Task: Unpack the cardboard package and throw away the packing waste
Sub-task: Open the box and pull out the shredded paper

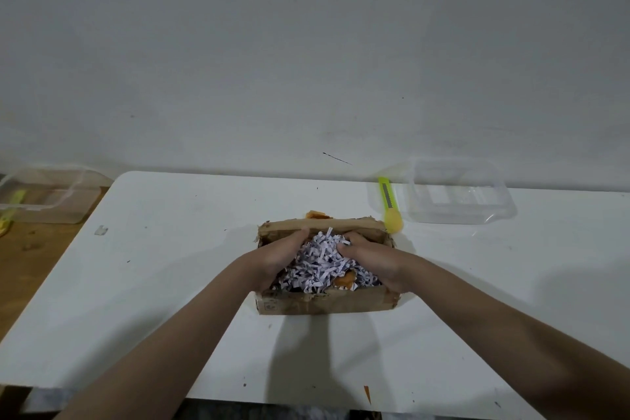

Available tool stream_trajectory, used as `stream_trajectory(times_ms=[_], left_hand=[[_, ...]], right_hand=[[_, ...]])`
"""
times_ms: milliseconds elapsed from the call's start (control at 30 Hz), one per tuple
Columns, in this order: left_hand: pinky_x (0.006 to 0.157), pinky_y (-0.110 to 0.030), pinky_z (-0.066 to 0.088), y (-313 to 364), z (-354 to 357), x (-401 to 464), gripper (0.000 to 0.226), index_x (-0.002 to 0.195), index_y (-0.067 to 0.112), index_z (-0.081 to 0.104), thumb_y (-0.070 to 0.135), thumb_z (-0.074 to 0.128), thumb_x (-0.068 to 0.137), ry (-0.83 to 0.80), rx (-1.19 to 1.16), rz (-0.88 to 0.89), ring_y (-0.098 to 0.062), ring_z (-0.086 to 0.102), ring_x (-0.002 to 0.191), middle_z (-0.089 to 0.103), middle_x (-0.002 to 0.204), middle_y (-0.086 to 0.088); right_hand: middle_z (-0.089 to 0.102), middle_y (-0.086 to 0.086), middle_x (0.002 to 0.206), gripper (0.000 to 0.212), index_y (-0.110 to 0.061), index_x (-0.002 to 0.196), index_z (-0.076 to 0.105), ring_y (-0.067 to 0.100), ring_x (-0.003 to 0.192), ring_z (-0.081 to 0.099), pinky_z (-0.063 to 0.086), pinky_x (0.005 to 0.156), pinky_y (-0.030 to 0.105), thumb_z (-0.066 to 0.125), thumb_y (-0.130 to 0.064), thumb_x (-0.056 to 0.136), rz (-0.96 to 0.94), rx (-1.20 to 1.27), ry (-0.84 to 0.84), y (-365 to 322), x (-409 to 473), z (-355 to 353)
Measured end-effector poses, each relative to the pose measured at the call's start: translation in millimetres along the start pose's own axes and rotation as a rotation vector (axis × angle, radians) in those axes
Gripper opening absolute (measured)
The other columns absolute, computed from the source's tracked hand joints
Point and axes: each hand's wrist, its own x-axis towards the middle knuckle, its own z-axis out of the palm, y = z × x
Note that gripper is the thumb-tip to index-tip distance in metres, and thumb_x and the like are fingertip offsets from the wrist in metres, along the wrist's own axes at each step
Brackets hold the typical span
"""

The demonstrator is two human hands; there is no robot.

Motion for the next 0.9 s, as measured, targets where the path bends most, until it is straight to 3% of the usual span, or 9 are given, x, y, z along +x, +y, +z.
stream_trajectory(times_ms=[100,267,400,567,767,900], left_hand=[[0.116,-0.046,0.02,12.6,-0.4,-15.4,0.102,0.146,0.03,0.027,0.09,0.031,0.064,-0.054,0.071,-0.031,-0.025,0.025,0.141,0.026,0.155,-0.001],[0.117,-0.05,0.013,11.2,-3.7,-9.3,0.137,0.15,0.033,0.009,0.101,0.032,0.034,-0.17,0.211,-0.173,-0.026,0.009,0.146,0.008,0.16,0.0],[0.119,-0.045,0.007,18.8,0.8,-14.6,0.103,0.15,0.025,-0.007,0.087,0.012,0.069,-0.22,0.313,-0.206,-0.025,-0.005,0.146,-0.008,0.16,-0.001],[0.114,-0.053,0.004,29.7,7.2,-18.4,0.087,0.145,0.029,-0.02,0.08,-0.001,0.078,-0.239,0.425,-0.286,-0.03,-0.014,0.145,-0.02,0.157,-0.004],[0.119,-0.048,0.001,11.8,-4.2,-16.9,0.103,0.151,0.027,-0.003,0.084,-0.003,0.066,-0.249,0.208,-0.039,-0.023,-0.008,0.146,-0.006,0.16,0.0],[0.119,-0.044,0.011,1.2,-7.9,-20.7,0.087,0.147,0.025,0.027,0.076,0.003,0.081,-0.118,0.019,0.088,-0.023,0.013,0.145,0.017,0.158,-0.001]], right_hand=[[0.019,0.001,0.157,0.057,-0.024,0.148,0.019,0.024,0.143,0.022,0.02,0.116,0.043,0.038,-0.043,0.098,-0.025,-0.023,0.021,0.7,1.0,1.3],[0.018,0.001,0.158,0.059,-0.021,0.15,0.015,0.024,0.144,0.021,0.021,0.116,0.041,0.037,-0.041,0.099,-0.03,-0.038,-0.006,-1.1,-1.0,2.2],[0.011,0.001,0.16,0.061,-0.02,0.151,0.008,0.025,0.146,0.015,0.018,0.114,0.039,0.035,-0.041,0.1,-0.021,-0.056,-0.002,-2.4,-3.7,1.0],[0.01,0.0,0.16,0.061,-0.023,0.151,0.009,0.023,0.146,0.014,0.016,0.117,0.041,0.036,-0.043,0.1,-0.021,-0.052,-0.007,-0.2,-2.5,1.5],[0.011,0.001,0.16,0.06,-0.02,0.151,0.009,0.024,0.146,0.015,0.017,0.115,0.039,0.036,-0.04,0.1,-0.032,-0.036,-0.002,1.4,-2.5,1.4],[0.026,-0.001,0.156,0.056,-0.026,0.146,0.025,0.023,0.141,0.028,0.023,0.115,0.042,0.042,-0.045,0.096,-0.043,-0.004,0.029,4.6,1.4,3.2]])
